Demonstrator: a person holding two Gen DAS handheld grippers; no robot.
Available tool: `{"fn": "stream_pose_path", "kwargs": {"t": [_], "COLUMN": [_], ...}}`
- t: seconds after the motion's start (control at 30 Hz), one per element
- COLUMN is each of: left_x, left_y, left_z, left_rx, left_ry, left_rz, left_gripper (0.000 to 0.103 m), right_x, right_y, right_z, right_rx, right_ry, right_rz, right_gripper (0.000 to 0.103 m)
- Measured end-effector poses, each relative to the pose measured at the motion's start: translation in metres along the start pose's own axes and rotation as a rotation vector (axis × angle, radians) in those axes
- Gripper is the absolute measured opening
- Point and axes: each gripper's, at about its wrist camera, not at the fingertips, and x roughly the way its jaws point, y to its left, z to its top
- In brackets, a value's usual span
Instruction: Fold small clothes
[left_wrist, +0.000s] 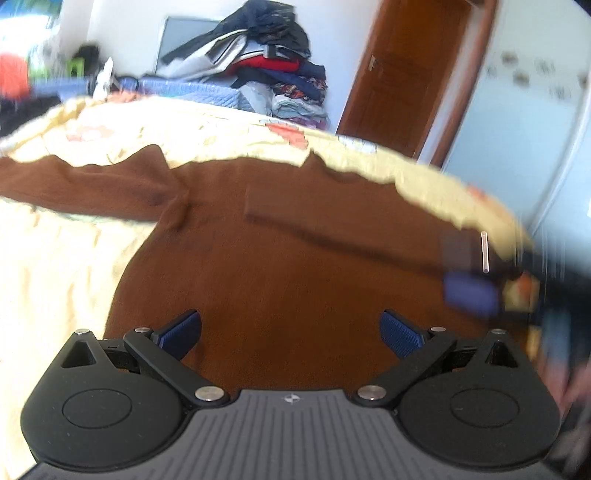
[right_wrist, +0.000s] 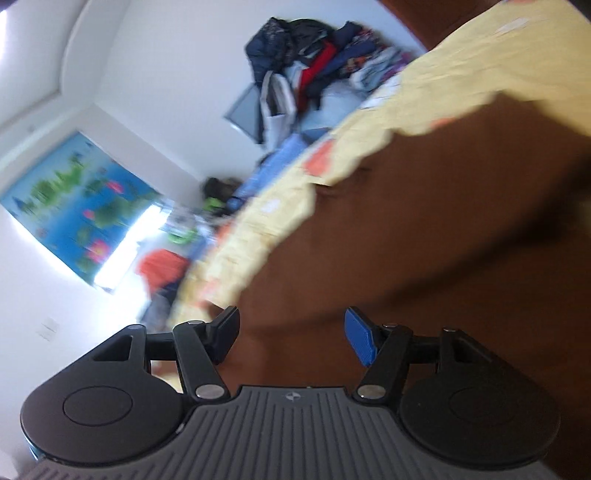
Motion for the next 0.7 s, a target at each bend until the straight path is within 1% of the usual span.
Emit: {"fn": "stream_pose_path", "kwargs": {"t": [0.03, 0.07, 0.1, 0.13, 0.17, 0.2, 0.23, 0.27, 0.3, 0.33, 0.37, 0.4, 0.43, 0.47, 0.53, 0.6, 0.67, 0.7], "left_x": [0.008, 0.018, 0.028, 0.04, 0.053, 0.066, 0.078, 0.091, 0.103, 0.111, 0.115, 0.122, 0.129, 0.134, 0.132, 0.117, 0.102, 0.1], "left_y": [0.005, 0.012, 0.019, 0.025, 0.03, 0.033, 0.035, 0.037, 0.038, 0.036, 0.032, 0.026, 0.021, 0.018, 0.014, 0.01, 0.015, 0.021], "left_z": [0.014, 0.028, 0.04, 0.05, 0.059, 0.065, 0.071, 0.075, 0.078, 0.08, 0.084, 0.088, 0.09, 0.092, 0.095, 0.103, 0.113, 0.118], "left_rx": [-0.055, -0.121, -0.197, -0.272, -0.328, -0.37, -0.396, -0.417, -0.43, -0.425, -0.397, -0.359, -0.324, -0.298, -0.264, -0.212, -0.189, -0.183], "left_ry": [0.014, 0.025, 0.033, 0.039, 0.047, 0.054, 0.063, 0.077, 0.091, 0.084, 0.066, 0.074, 0.095, 0.107, 0.08, 0.017, -0.057, -0.079], "left_rz": [-0.031, -0.062, -0.091, -0.131, -0.162, -0.16, -0.133, -0.093, -0.051, -0.025, 0.003, 0.043, 0.082, 0.109, 0.122, 0.148, 0.185, 0.21], "left_gripper": [0.103, 0.103, 0.103, 0.103, 0.103, 0.103, 0.103, 0.101, 0.095, 0.081, 0.061, 0.047, 0.016, 0.007, 0.005, 0.005, 0.005, 0.005], "right_x": [-0.009, -0.011, -0.014, -0.017, -0.018, -0.018, -0.016, -0.013, -0.011, -0.01, -0.01, -0.012, -0.013, -0.014, -0.014, -0.014, -0.014, -0.013], "right_y": [-0.006, -0.012, -0.018, -0.022, -0.022, -0.02, -0.019, -0.016, -0.015, -0.015, -0.016, -0.019, -0.021, -0.022, -0.024, -0.023, -0.022, -0.022], "right_z": [-0.006, -0.012, -0.02, -0.026, -0.028, -0.029, -0.029, -0.028, -0.029, -0.029, -0.029, -0.03, -0.031, -0.03, -0.03, -0.031, -0.031, -0.031], "right_rx": [-0.033, -0.058, -0.08, -0.081, -0.075, -0.082, -0.092, -0.101, -0.108, -0.114, -0.115, -0.112, -0.107, -0.102, -0.097, -0.098, -0.101, -0.102], "right_ry": [-0.001, -0.002, -0.011, -0.03, -0.035, -0.037, -0.037, -0.038, -0.037, -0.035, -0.034, -0.036, -0.038, -0.04, -0.042, -0.043, -0.042, -0.041], "right_rz": [-0.047, -0.079, -0.083, -0.064, -0.058, -0.055, -0.05, -0.045, -0.04, -0.035, -0.029, -0.023, -0.015, -0.008, 0.0, 0.005, 0.009, 0.01], "right_gripper": [0.066, 0.063, 0.063, 0.064, 0.067, 0.069, 0.072, 0.076, 0.077, 0.078, 0.079, 0.079, 0.079, 0.08, 0.08, 0.081, 0.083, 0.083]}}
